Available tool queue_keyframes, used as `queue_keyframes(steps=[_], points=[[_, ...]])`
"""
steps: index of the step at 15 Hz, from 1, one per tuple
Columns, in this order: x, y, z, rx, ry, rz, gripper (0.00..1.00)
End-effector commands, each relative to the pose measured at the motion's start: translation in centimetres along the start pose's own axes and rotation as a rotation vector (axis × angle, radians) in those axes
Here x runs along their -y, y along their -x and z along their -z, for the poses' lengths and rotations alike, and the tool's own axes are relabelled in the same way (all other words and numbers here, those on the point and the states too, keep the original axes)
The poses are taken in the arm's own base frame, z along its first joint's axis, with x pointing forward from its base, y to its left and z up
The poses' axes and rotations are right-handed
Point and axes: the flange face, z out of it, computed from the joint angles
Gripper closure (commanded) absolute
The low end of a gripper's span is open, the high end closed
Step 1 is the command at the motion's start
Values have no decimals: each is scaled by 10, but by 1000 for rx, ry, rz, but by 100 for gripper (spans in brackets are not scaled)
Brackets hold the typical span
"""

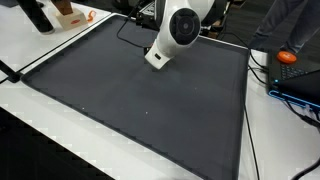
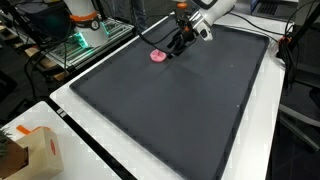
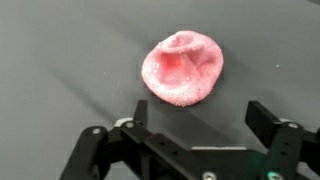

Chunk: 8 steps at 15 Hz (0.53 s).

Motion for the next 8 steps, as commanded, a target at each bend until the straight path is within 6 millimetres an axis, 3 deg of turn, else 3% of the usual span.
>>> queue_keyframes(steps=[1,8], points=[[-20,13,11,-30,-35,-64,0],[-77,62,30,-155,-256,-310,0]])
